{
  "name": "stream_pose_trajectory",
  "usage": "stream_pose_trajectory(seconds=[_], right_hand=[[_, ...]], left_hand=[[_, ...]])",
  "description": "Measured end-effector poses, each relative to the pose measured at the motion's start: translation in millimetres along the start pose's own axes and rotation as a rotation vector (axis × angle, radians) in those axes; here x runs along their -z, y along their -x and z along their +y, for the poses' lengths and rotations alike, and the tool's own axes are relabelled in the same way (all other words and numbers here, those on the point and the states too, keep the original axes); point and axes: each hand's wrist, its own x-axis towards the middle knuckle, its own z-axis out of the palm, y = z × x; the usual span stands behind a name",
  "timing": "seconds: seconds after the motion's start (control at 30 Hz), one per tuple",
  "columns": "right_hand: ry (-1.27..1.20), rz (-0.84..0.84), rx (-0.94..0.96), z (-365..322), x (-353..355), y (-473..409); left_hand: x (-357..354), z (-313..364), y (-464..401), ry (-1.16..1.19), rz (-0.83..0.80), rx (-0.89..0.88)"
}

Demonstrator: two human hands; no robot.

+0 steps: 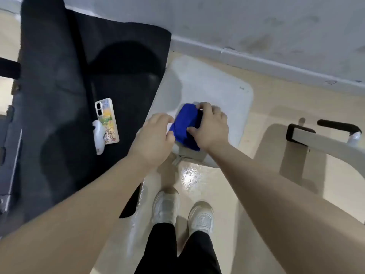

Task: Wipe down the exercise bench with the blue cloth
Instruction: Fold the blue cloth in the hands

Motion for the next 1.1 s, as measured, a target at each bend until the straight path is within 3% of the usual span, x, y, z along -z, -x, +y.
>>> stream_pose_trajectory(seconds=[0.07,0.17,0.33,0.47,0.77,0.87,0.97,1.0,1.03,1.1], right_hand=[[0.01,-0.083,-0.1,2,5,4],[-0.262,-0.268,-0.22,11,26,30],[-0.572,-0.391,-0.035,-1,112,90],[-0.812,-0.595,-0.006,-9,197,132],[-1.366,-0.474,-0.19,67,283,192],[-1.425,-0.31,-0.248,112,283,203],[-1.35,-0.076,-0.262,159,275,212],[-1.325,0.009,-0.273,174,273,214],[-1.323,0.088,-0.291,189,273,216],[-1.35,0.17,-0.262,216,280,221]], left_hand=[[7,1,0,0.003,-0.044,0.035],[24,16,8,0.058,-0.198,0.127],[74,76,39,0.46,-0.494,0.016],[96,135,70,0.588,-0.681,-0.041],[50,235,91,0.969,-0.701,0.146],[11,273,100,0.846,-0.591,0.121],[-36,307,110,0.463,-0.251,0.048],[-49,320,115,0.433,-0.188,0.049],[-61,334,121,0.472,-0.21,0.06],[-91,367,131,0.636,-0.444,0.125]])
